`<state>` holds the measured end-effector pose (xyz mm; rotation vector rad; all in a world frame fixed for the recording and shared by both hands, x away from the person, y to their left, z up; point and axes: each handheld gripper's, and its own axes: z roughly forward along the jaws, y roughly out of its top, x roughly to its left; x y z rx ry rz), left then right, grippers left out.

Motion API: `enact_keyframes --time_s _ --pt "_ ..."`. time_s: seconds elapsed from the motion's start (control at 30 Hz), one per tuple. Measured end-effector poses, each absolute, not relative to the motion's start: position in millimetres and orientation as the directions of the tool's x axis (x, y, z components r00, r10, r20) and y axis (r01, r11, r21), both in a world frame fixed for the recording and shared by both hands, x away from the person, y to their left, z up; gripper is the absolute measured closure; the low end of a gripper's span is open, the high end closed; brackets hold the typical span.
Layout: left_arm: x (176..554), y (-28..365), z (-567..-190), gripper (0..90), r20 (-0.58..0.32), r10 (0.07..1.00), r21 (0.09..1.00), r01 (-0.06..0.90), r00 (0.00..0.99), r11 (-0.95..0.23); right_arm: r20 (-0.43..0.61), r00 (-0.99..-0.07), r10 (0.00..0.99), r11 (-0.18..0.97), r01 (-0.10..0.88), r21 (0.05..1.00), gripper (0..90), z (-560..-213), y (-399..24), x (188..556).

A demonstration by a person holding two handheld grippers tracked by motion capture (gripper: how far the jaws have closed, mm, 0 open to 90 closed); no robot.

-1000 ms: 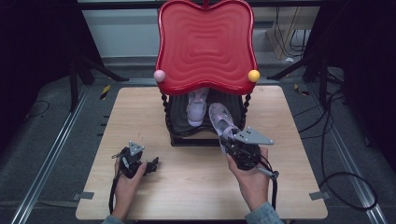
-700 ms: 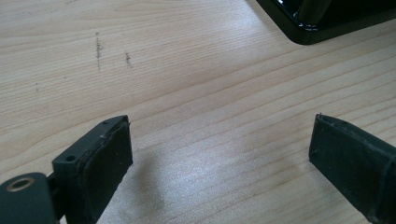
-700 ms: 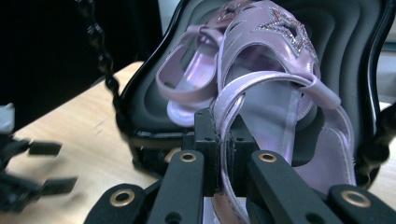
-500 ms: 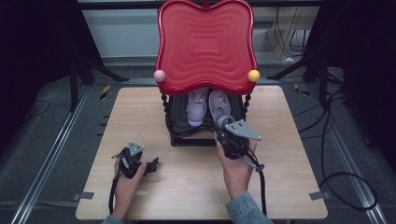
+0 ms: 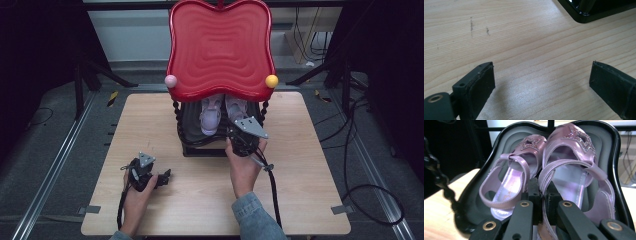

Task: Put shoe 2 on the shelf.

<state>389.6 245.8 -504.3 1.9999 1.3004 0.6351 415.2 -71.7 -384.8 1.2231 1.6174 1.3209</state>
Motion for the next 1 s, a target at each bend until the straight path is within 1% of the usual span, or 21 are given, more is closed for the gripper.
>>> enact_keyframes --time_s 0.17,0.4,0.57,0.8,1.0 --pt "389 246 -504 5.6 0.040 0.921 0.746 0.601 0.389 -0.286 0.012 -0.278 0.960 0.054 0.228 0.972 86.6 -388 -62 427" --pt "389 245 -504 5.7 0.036 0.919 0.747 0.601 0.392 -0.285 -0.039 -0.216 0.976 0.089 0.230 0.969 86.6 -391 -54 442" --pt "389 245 -504 5.8 0.033 0.919 0.747 0.601 0.392 -0.284 -0.059 -0.187 0.980 0.103 0.235 0.966 86.6 -393 -52 448" --pt "389 245 -504 5.8 0.032 0.919 0.747 0.602 0.393 -0.283 -0.074 -0.183 0.980 0.119 0.251 0.961 86.5 -398 -47 453" --pt "388 244 -504 5.8 0.033 0.917 0.745 0.602 0.397 -0.287 -0.096 -0.185 0.978 0.145 0.274 0.951 84.7 -406 -42 457"
